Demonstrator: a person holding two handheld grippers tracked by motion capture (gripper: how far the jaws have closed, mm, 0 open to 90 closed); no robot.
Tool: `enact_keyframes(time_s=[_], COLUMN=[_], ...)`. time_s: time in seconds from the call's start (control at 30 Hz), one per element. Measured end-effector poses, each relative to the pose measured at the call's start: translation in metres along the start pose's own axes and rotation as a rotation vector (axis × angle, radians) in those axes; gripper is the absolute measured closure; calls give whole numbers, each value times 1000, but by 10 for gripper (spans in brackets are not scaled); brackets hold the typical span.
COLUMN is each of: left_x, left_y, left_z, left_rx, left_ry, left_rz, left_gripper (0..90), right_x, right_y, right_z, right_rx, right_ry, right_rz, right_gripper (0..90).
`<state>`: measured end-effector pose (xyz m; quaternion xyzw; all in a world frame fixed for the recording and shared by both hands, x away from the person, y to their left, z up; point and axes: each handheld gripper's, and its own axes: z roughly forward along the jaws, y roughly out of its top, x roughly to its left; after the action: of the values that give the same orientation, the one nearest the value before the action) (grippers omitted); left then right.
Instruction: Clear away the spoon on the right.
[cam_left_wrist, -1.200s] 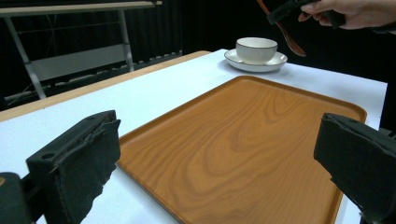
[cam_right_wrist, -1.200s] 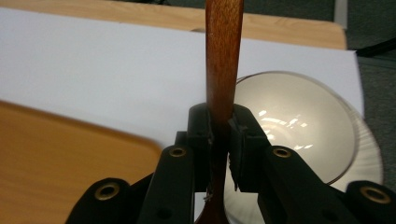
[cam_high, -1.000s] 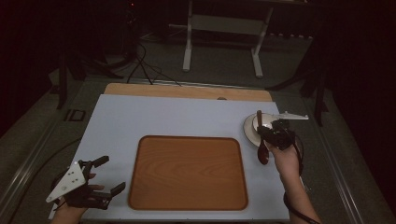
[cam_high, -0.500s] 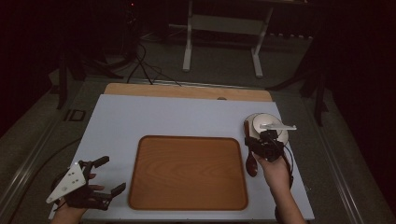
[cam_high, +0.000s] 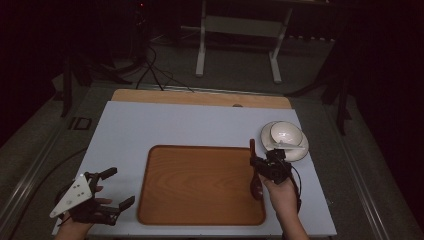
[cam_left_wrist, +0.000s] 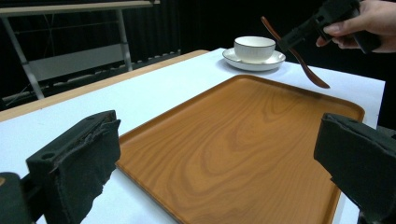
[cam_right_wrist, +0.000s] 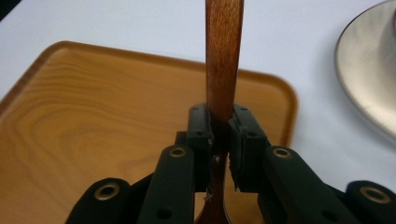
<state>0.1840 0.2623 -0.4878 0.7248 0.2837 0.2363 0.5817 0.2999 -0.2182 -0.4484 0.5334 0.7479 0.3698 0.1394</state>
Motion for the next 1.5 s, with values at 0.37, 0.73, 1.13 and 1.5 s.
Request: enact_keyframes(time_s=[0.37,0.73,1.13,1.5], left_x=[0,-1,-1,-1], left_y=[0,0,0,0], left_z=[0,0,0,0], left_rx=[-1,1,3,4], left_ry=[-1,-7,-14,-16], left_rz=[2,9,12,14], left_gripper=[15,15,15,15], right_x=[18,15,3,-2], right_y=[-20,-30,-36,-37], right_z=[12,41,64,66], right_rx=[44,73,89,87], right_ry=[5,-48,-104,-107], right_rz=[66,162,224,240], right_gripper=[797,796,791,729])
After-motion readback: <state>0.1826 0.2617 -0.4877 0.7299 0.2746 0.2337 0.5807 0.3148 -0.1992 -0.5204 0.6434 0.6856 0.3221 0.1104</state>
